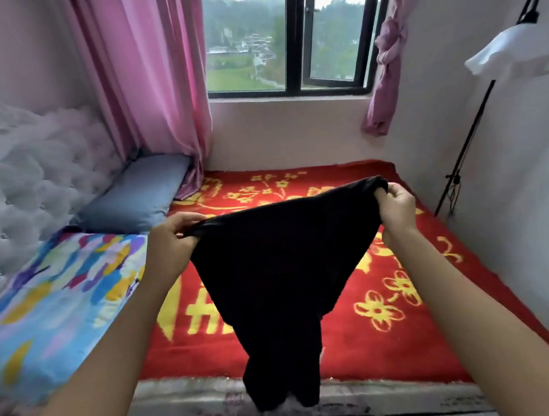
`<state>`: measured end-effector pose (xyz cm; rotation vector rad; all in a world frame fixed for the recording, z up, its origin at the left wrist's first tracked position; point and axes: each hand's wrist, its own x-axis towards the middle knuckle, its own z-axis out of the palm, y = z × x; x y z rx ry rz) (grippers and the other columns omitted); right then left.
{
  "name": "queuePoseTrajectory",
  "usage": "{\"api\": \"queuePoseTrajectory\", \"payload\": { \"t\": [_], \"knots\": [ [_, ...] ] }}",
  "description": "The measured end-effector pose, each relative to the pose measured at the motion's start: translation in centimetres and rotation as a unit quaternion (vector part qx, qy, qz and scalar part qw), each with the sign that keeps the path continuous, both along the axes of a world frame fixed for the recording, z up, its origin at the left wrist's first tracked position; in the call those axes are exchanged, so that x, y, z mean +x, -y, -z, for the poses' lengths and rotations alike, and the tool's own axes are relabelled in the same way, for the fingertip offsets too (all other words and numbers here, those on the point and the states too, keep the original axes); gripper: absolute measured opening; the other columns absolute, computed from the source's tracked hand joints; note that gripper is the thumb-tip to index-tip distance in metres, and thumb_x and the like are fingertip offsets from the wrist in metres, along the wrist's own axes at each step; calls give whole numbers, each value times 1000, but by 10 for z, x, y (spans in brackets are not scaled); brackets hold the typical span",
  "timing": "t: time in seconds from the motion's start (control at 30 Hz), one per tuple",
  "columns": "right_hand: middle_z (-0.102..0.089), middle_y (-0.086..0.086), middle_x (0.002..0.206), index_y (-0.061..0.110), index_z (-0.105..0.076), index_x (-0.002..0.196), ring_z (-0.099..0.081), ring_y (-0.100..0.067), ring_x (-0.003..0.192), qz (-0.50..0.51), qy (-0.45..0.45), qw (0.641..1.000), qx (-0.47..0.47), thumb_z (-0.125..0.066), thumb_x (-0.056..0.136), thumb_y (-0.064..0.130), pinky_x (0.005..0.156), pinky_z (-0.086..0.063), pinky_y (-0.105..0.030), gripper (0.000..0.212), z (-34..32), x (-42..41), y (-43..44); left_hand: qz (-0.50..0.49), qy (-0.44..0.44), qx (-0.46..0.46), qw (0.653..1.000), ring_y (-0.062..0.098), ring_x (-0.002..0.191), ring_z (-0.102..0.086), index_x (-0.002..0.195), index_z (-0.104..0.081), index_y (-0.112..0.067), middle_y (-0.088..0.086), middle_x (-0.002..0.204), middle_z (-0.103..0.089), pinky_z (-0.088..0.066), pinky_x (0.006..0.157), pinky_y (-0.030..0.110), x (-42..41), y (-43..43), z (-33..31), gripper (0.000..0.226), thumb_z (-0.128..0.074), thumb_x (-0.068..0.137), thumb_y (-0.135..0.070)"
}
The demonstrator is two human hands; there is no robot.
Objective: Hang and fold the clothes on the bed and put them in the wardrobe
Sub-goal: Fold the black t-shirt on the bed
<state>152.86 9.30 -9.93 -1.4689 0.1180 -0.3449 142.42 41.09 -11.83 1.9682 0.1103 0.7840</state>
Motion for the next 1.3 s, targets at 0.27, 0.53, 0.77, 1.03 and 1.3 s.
{"api": "queuePoseTrajectory", "payload": {
  "t": [0.27,0.53,0.77,1.03,1.3],
  "knots": [
    [-45,-3,66,7,-48,73,-35,-16,57,-20,-218,973,-71,-56,89,5,51,-27,-28,19,134,41,-26,-19,-182,27,983,21,75,-61,80,-65,-18,2,76,-66,-43,60,16,60,-35,101,41,-51,66,18],
    [-42,-2,59,12,-45,67,-34,-14,51,-7,-269,953,-138,-56,90,10,48,-25,-26,26,144,134,-67,7,-221,-4,975,19,67,-59,80,-68,-19,-1,72,-66,-43,55,19,173,-78,118,38,-51,68,14],
    [-47,2,68,14,-48,78,-41,-12,59,45,-162,971,-169,-47,93,11,44,-33,-20,15,83,264,-126,18,-114,2,993,18,76,-59,89,-69,-7,8,81,-66,-43,63,12,311,-132,74,36,-49,68,14],
    [-56,-8,106,10,-44,134,-54,-20,85,-37,-297,902,-313,-52,93,18,70,-40,-29,43,186,239,-131,-7,-312,116,943,39,118,-46,130,-52,-5,23,126,-54,-32,100,36,341,-168,172,54,-67,78,-7],
    [-56,-14,129,4,-56,123,-51,-28,119,-26,-471,830,-299,-55,89,11,95,-38,-31,35,310,153,-101,92,-502,129,850,30,126,-43,134,-49,-10,14,136,-49,-32,103,33,239,-112,304,54,-64,82,-12]
  ]
}}
